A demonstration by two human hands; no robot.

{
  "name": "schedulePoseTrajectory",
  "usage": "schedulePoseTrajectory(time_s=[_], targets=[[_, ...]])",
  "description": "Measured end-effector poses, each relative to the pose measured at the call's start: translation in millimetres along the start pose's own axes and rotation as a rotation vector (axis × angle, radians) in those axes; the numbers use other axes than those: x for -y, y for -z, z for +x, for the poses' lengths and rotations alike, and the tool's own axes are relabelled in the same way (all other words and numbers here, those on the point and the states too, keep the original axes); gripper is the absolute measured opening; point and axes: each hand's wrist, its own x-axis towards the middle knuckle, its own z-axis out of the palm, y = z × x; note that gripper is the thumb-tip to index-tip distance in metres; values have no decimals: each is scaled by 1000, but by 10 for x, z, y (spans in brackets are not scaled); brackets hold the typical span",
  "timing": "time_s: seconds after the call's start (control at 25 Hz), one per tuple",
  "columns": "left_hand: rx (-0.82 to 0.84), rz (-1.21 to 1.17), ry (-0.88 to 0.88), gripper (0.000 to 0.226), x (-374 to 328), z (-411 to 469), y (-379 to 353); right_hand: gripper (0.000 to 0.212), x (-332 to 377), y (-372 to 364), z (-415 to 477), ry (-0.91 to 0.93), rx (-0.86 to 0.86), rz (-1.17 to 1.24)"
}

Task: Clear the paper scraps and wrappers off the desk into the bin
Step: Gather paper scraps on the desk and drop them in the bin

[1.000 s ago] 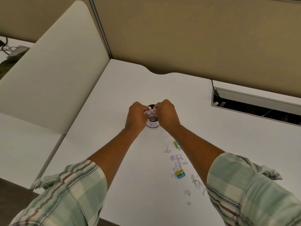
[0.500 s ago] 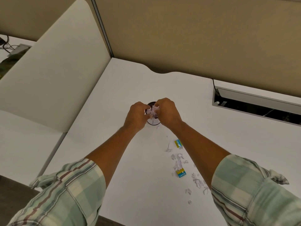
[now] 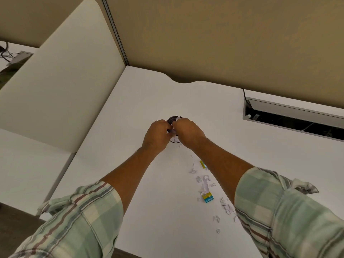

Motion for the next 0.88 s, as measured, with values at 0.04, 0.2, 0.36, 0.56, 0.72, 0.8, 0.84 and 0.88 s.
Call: schedulePoseTrajectory(time_s=[0.04,0.2,0.36,0.56,0.72,0.8,0.84,0.88], targets=[[1,-4,16,15,-11,2,-10,20,23,4,29,13,35,-48],[-5,-22,15,18,-10,-7,-30,16,-2,54,106,-3,-48,104],[-48,-24,-23,22,32,-13,-19,22,-230,112,19,-89,-297,281],[-132,-30,-62,26,-15,-86,-77,26,-478,80,-241,-252,-437,576],[-262,-63,-108,29,-130,-301,-227,22,-713,-100,-646,-321,-452,652],[-280,-76,-164,30,-181,-466,-367,24,-851,-252,-861,-369,-422,643],[-263,-78,-193,29,-206,-547,-464,25,-940,-332,-1000,-405,-408,635],[-229,-79,-205,29,-211,-620,-560,25,-1029,-419,-1133,-442,-394,618]])
